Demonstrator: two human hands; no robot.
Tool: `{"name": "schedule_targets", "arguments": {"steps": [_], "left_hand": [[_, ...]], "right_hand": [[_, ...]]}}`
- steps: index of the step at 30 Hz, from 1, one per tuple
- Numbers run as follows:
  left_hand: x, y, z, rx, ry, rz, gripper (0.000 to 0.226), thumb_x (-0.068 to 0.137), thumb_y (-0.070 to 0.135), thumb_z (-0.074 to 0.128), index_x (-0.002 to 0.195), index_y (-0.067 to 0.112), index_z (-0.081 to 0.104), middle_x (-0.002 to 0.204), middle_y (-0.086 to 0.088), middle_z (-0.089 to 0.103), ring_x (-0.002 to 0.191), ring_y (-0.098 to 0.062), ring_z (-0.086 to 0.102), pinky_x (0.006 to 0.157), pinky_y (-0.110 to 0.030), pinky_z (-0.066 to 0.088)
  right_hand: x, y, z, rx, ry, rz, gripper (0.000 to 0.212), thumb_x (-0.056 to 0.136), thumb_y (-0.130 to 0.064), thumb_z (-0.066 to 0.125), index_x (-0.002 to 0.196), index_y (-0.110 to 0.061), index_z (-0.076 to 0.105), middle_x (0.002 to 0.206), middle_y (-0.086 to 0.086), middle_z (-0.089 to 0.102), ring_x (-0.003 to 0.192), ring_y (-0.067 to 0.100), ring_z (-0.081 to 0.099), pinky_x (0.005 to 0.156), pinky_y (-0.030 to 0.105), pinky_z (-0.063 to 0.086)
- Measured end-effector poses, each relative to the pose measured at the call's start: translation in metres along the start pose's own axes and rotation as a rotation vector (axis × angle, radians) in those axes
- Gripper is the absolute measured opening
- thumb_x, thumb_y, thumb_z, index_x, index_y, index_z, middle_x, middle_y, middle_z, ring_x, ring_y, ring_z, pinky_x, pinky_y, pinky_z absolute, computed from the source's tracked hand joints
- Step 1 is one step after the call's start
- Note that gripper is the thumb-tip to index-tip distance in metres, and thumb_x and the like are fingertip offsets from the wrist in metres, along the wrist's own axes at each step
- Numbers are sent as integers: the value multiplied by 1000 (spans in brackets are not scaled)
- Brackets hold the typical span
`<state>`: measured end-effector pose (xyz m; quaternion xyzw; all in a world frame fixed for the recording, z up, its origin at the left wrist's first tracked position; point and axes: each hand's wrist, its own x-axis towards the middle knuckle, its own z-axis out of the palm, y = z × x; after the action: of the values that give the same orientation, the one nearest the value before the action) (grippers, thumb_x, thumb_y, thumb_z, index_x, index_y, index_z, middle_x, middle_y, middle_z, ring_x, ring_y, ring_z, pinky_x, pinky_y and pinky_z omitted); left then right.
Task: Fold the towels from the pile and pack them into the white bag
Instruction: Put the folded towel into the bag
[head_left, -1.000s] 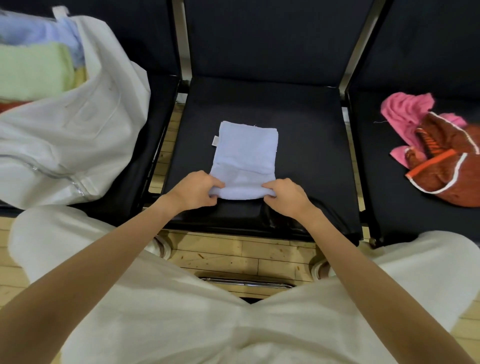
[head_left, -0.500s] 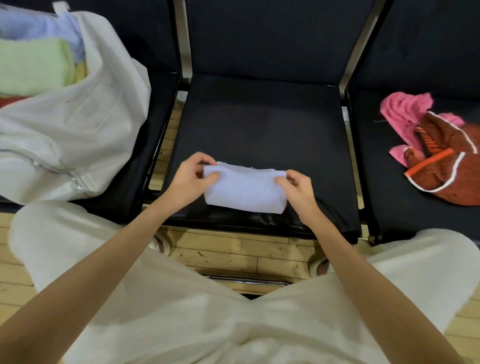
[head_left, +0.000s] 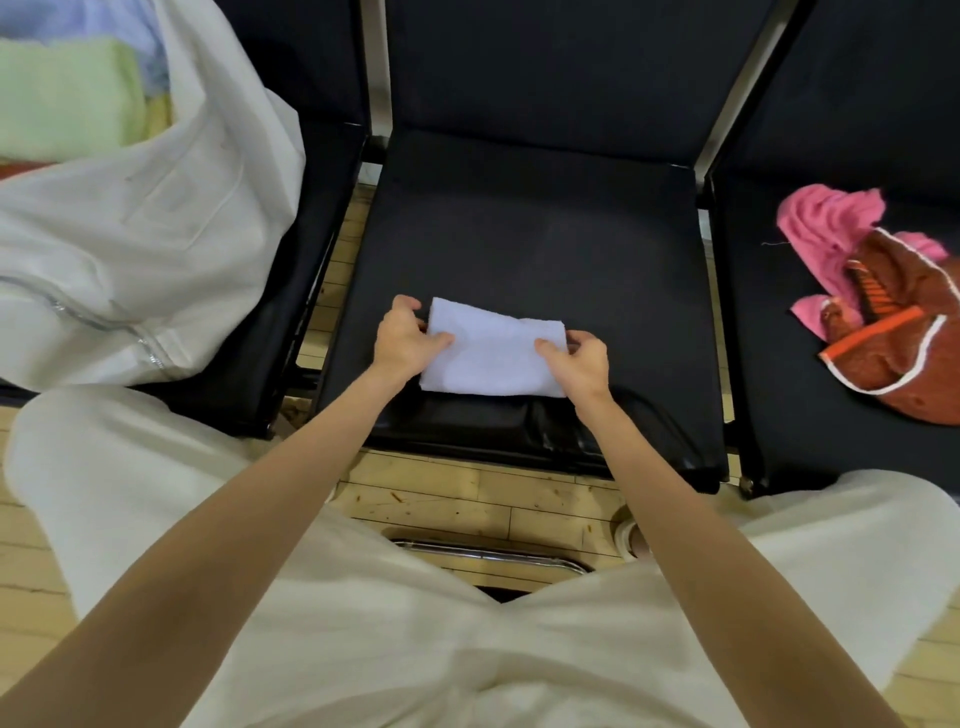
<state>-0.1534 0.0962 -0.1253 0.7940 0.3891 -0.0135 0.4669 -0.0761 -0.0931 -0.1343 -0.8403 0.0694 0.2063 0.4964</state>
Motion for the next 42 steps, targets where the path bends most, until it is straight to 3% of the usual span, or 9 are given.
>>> {"name": "schedule_targets", "arguments": {"steps": [9,15,17,24,27,31,35,38,42], "left_hand": [[-13,3,12,417,49,43,39,86,39,62,96,1,61,124,-18,45,115,-34,44,90,-38,40],[-13,-2,-2,198,-67,31,33,90,27,61,66,13,42,77,-6,53,83,-26,54,59,-26,40],[-15,-5,-14,48,-43,19,29,91,24,60,71,12,43,70,2,43,81,-20,50,56,-24,35],[-21,11,-104,-168,253,174,24,91,22,60,105,9,46,97,-6,54,89,-18,54,69,-29,42],[-21,18,-154,-233,347,268,26,92,22,58,111,8,46,103,-9,56,93,-20,56,76,-33,49],[-20,22,-212,-178,448,418,22,93,16,58,109,4,48,90,-2,53,76,-11,51,58,-10,37],[-3,27,-270,-134,534,454,20,90,16,62,95,12,43,75,8,47,73,-16,49,58,-11,36],[12,31,-311,-115,586,464,19,90,16,63,89,17,44,76,9,48,77,-17,49,58,-13,37],[26,32,-359,-54,666,471,17,89,17,62,96,16,47,87,3,56,79,-15,52,65,-18,35]], "right_hand": [[-1,-13,3,-276,-34,14,21,83,-18,69,83,-5,52,77,1,50,86,21,54,70,26,41],[-5,-23,13,-399,-36,61,43,82,-33,69,109,-3,55,122,15,48,113,30,49,85,35,45],[-10,-33,22,-411,-28,-22,46,85,-36,65,114,-3,54,125,15,46,116,31,46,92,37,43],[-40,-105,60,33,-122,-238,29,83,-26,70,87,-11,45,79,-4,47,72,9,47,59,19,39],[-55,-142,79,143,-153,-329,30,81,-25,73,92,-10,50,86,1,53,78,13,53,69,27,48],[-69,-190,105,143,-211,-436,48,83,-24,72,122,-6,52,108,7,63,95,19,63,79,35,56],[-75,-236,132,147,-261,-543,30,84,-19,71,100,5,62,96,16,68,89,29,66,74,44,58],[-77,-269,156,220,-346,-554,22,86,-14,68,104,-6,58,100,3,66,93,17,65,75,30,58],[-76,-303,196,183,-450,-596,26,92,-17,60,115,-17,49,118,2,59,106,18,60,86,44,55]]}}
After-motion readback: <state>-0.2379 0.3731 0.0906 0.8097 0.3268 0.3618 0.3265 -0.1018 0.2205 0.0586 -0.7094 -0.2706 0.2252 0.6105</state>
